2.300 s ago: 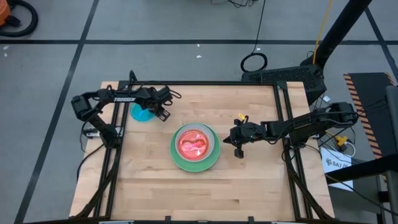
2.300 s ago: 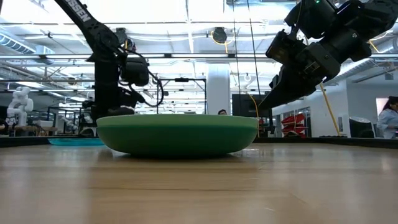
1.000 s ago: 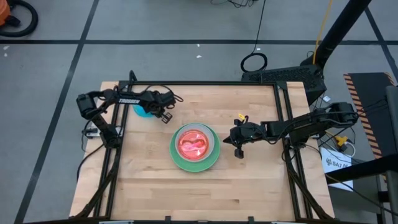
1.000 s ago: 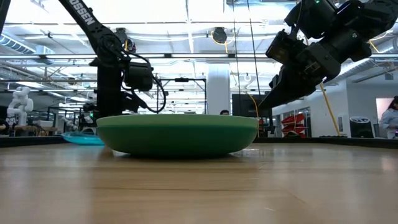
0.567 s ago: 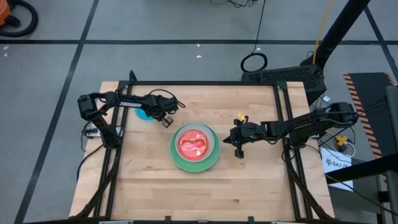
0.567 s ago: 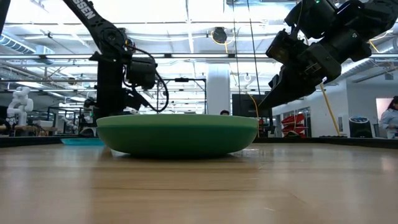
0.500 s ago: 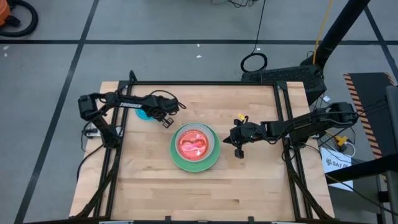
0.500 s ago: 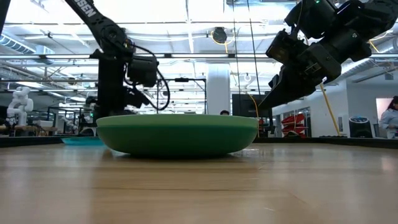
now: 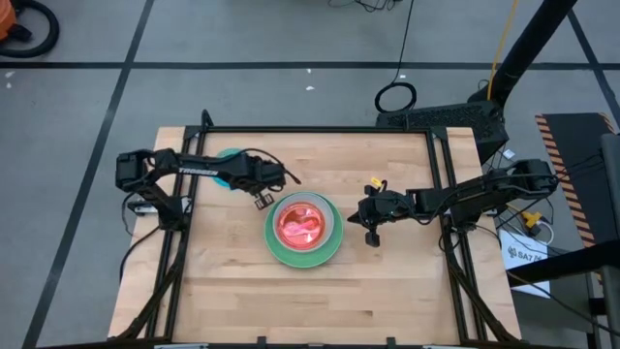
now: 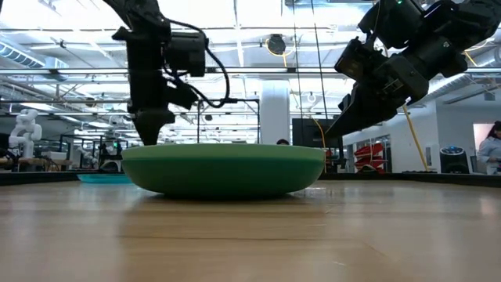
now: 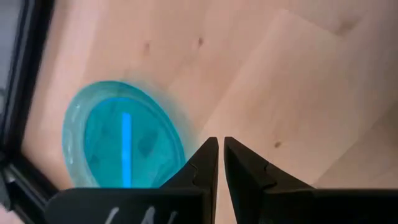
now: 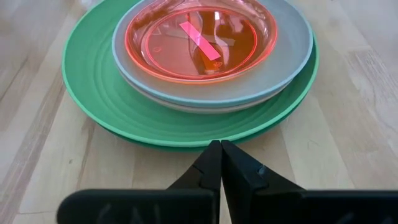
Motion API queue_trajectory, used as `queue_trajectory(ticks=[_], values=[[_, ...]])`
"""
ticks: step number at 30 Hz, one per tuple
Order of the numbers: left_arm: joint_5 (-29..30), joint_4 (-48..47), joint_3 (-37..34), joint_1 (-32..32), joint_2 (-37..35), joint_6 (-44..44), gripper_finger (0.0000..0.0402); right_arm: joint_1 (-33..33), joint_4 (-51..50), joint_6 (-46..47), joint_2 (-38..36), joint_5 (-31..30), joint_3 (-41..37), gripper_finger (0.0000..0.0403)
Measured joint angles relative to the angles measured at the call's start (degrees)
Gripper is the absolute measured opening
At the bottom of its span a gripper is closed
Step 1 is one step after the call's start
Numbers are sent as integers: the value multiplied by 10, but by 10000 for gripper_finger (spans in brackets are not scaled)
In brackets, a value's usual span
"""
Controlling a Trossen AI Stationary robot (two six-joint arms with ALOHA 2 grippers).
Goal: Stack plastic plates
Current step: Stack the blue transparent plate on the pink transparent plate
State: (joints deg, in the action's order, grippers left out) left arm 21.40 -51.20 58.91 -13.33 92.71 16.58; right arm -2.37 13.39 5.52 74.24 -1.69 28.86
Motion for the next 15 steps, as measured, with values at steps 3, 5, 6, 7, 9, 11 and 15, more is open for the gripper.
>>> queue_trajectory(ticks=[3, 5, 6, 7, 9, 11, 15], values=[[-21, 0, -22, -6, -13, -37, 34, 0, 0, 2, 0, 0, 0, 6], [-30, 42, -44, -9, -35, -96, 32, 0, -1, 2, 0, 0, 0, 6], [-44, 74, -62, -12, -51, -127, 27, 0, -2, 2, 0, 0, 0, 6], [-61, 97, -81, -16, -67, -154, 20, 0, -1, 4, 0, 0, 0, 6], [-89, 142, -114, -26, -96, -176, 7, 0, -2, 7, 0, 0, 0, 6], [-92, 171, -136, -39, -121, -167, 7, 0, -1, 7, 0, 0, 0, 6], [-88, 163, -175, -61, -151, -169, 8, 0, 0, 3, 0, 0, 0, 6]])
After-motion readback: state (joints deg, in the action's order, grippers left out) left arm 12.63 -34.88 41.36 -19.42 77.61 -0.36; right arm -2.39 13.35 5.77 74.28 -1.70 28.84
